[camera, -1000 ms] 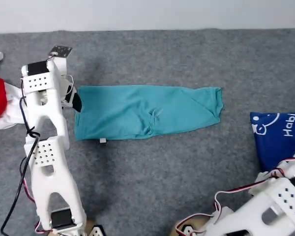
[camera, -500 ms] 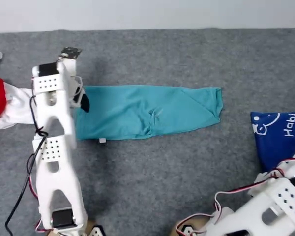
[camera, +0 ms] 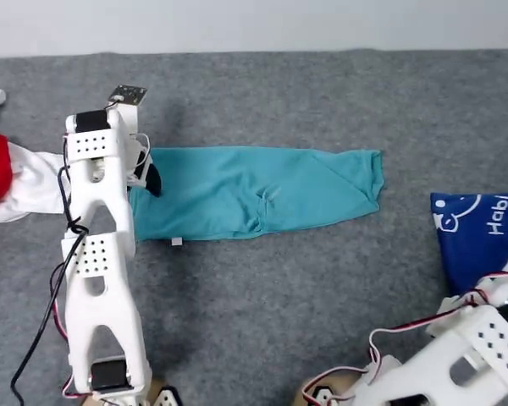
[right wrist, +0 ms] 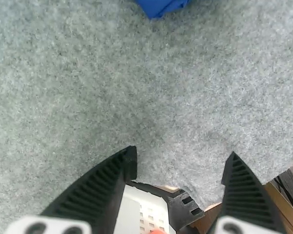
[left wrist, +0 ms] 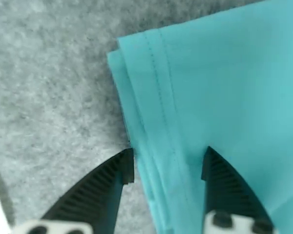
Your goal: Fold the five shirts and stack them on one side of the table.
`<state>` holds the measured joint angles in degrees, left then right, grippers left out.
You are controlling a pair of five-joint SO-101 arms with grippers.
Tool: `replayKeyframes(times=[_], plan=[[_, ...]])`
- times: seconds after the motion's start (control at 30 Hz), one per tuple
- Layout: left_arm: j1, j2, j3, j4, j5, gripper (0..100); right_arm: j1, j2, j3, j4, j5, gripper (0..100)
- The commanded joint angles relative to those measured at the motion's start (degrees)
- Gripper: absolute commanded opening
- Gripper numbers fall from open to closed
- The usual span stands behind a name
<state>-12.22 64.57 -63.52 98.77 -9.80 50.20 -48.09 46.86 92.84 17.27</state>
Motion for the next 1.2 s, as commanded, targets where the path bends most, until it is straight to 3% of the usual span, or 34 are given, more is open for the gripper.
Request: replayKeyframes(times=[0.0, 0.3, 0.53, 0.73, 1.0, 1.17], plan=[[-0.4, -0.6, -1.7, 1.8, 0.4, 23, -0.6, -0.9, -0.4, -0.7, 0.6, 29.2], [-0.4, -0.4, -1.7, 1.7, 0.4, 22, -0.6, -1.0, -0.4, -0.7, 0.6, 29.2], [1.0, 3.0, -3.1, 1.7, 0.7, 6, -0.6, -1.0, -0.4, -0.6, 0.6, 29.2], [1.1, 3.2, -3.1, 1.7, 0.8, 0, -0.6, -1.0, -0.4, -0.6, 0.6, 29.2], [3.3, 0.8, -2.9, 1.8, 0.8, 0, -0.6, -1.0, -0.4, -0.6, 0.6, 29.2], [0.3, -5.4, 0.7, 1.7, 0.9, 0, -0.6, -1.0, -0.5, -0.4, 0.7, 29.2]])
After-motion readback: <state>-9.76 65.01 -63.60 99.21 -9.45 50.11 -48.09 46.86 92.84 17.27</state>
